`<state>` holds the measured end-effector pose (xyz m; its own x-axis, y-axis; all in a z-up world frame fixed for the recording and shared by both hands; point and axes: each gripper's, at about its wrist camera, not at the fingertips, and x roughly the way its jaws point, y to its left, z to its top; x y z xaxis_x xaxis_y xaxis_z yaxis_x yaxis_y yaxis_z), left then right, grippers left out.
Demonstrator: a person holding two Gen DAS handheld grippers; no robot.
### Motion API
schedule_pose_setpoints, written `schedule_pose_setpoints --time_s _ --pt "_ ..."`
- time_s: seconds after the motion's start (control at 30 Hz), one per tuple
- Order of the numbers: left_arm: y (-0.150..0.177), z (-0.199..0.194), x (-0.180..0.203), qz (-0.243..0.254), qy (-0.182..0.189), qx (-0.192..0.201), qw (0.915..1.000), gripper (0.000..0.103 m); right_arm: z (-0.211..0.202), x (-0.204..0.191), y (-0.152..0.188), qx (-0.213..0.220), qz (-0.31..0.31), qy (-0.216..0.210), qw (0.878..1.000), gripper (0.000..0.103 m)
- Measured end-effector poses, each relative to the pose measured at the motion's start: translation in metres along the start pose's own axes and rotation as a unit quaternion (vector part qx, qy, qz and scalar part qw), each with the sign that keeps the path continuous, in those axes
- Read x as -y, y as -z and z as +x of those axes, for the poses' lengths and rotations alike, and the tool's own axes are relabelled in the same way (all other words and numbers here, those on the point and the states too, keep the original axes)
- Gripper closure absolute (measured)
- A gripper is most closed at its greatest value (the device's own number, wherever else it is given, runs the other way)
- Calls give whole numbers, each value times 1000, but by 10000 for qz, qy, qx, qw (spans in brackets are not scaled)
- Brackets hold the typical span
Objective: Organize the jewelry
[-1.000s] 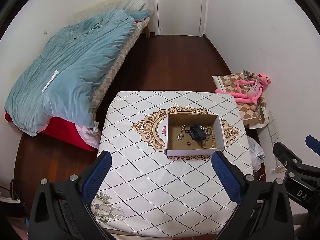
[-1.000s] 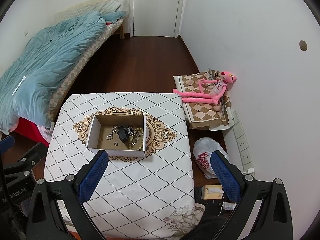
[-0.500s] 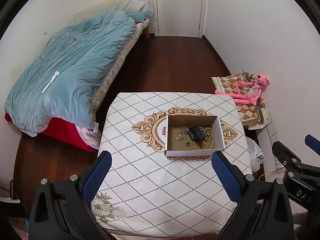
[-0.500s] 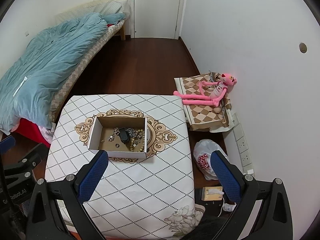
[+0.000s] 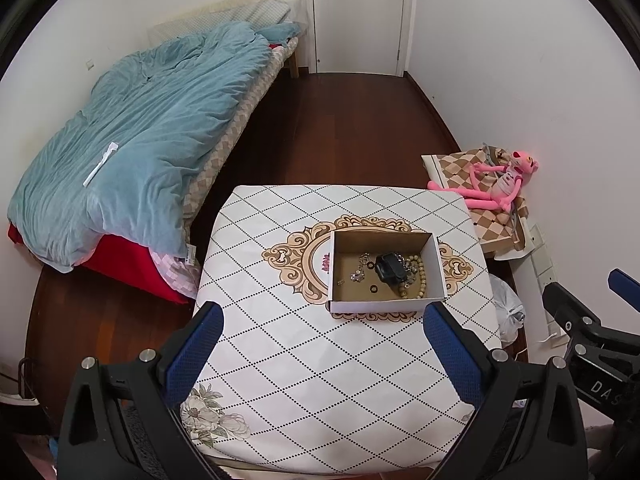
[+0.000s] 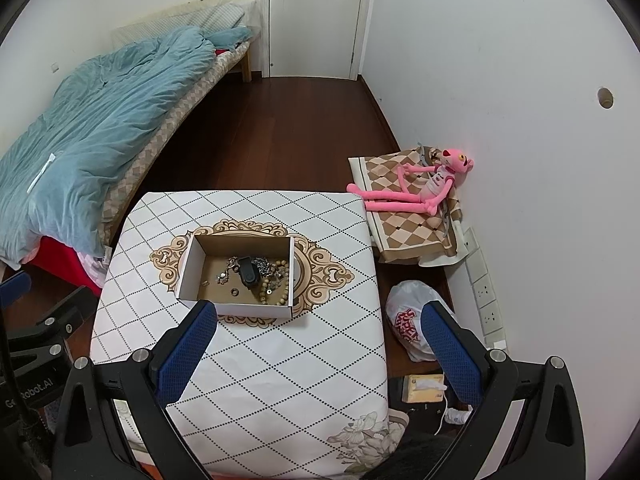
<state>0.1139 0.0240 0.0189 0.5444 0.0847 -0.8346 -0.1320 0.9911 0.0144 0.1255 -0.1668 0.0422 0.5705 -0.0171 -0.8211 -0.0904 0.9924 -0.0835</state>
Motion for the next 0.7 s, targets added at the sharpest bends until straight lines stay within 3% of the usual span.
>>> schedule_pose_setpoints --time_s 0.7 --pt "0 -1 -2 -17 -1 -5 10000 1 -1 3 0 -7 -26 3 10000 0"
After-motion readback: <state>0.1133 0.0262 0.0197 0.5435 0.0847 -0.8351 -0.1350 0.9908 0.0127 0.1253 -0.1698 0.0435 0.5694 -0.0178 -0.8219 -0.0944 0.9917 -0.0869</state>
